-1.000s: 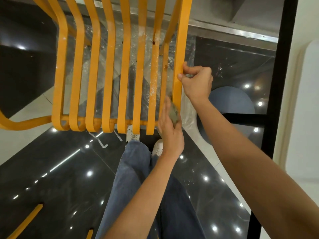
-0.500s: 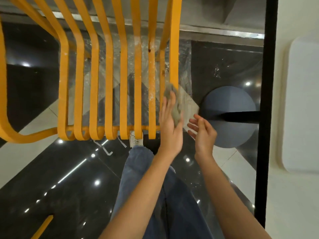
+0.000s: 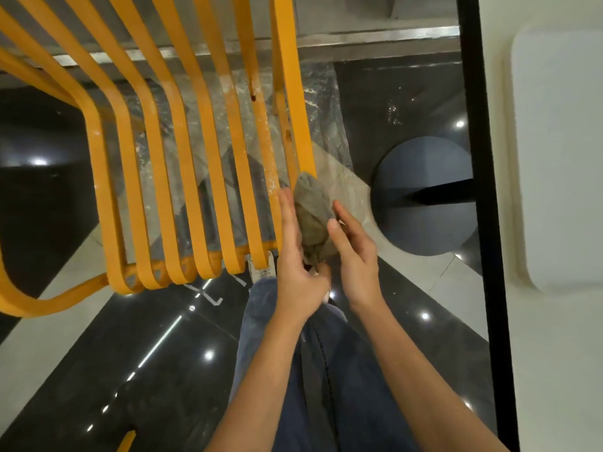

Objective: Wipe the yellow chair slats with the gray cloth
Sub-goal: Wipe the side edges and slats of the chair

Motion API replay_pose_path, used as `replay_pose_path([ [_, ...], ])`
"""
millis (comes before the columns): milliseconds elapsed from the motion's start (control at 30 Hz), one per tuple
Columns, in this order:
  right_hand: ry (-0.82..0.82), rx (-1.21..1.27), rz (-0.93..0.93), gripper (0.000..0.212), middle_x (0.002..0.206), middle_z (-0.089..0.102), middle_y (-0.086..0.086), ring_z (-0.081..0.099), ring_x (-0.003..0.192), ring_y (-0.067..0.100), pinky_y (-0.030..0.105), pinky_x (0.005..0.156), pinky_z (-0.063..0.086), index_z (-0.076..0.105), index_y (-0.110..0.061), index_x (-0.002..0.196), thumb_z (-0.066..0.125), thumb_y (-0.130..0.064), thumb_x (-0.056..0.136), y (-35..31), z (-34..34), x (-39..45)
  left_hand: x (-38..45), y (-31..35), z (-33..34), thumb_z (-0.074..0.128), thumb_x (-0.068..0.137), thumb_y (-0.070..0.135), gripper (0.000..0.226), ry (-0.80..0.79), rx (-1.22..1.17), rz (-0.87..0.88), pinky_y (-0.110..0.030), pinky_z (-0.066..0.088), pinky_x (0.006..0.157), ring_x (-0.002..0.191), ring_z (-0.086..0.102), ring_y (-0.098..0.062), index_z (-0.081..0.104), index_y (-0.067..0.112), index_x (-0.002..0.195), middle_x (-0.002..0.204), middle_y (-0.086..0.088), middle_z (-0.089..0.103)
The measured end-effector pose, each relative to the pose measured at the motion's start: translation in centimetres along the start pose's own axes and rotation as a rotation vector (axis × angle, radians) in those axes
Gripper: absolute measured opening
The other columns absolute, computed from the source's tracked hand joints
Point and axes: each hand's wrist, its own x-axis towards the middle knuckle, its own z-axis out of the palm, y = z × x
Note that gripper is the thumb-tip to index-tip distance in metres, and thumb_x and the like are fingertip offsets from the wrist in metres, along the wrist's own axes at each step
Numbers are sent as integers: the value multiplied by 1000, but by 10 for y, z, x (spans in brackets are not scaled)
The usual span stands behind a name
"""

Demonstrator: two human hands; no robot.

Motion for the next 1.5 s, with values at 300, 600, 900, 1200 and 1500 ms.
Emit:
replay_pose_path([
  [300, 332, -329, -354, 39, 122, 63, 1, 58, 118, 10, 29, 101, 50, 63, -14, 125, 61, 4, 91, 17, 27, 5, 21, 27, -20, 48, 102, 19, 41, 226, -135, -370, -11, 45, 95, 112, 54, 12, 45, 17, 142, 126, 12, 59],
  [600, 232, -420, -90, 52, 140, 57, -1, 51, 131, 13, 34, 112, 41, 48, -23, 144, 51, -50, 100, 19, 54, 25, 52, 22, -37, 46, 103, 22, 30, 239, -8, -321, -19, 53, 82, 102, 67, -14, 63, 8, 124, 109, 0, 71],
  [900, 30, -166, 35, 46, 150, 48, 1, 43, 137, 9, 22, 114, 29, 44, -17, 147, 32, -39, 109, -13, 43, 91, 82, 31, -19, 34, 105, 38, 47, 48, -304, -464, -29, 34, 111, 124, 46, 4, 37, 22, 149, 152, 8, 42],
  [1200, 107, -235, 101, 46, 106, 68, -2, 62, 105, 16, 37, 98, 46, 66, -18, 117, 33, -48, 105, -17, 55, 100, 81, 24, -19, 28, 103, 49, 57, 31, -121, -393, -35, 23, 122, 145, 28, -6, 30, 19, 152, 158, 5, 32],
  [1500, 27, -440, -88, 23, 65, 50, -13, 51, 61, -1, 25, 65, 38, 53, -21, 89, 45, -35, 106, 14, 17, 42, 86, 33, -25, 17, 99, 62, 67, -24, 127, -408, -39, 15, 123, 148, 20, -10, 30, 25, 152, 160, 7, 27],
])
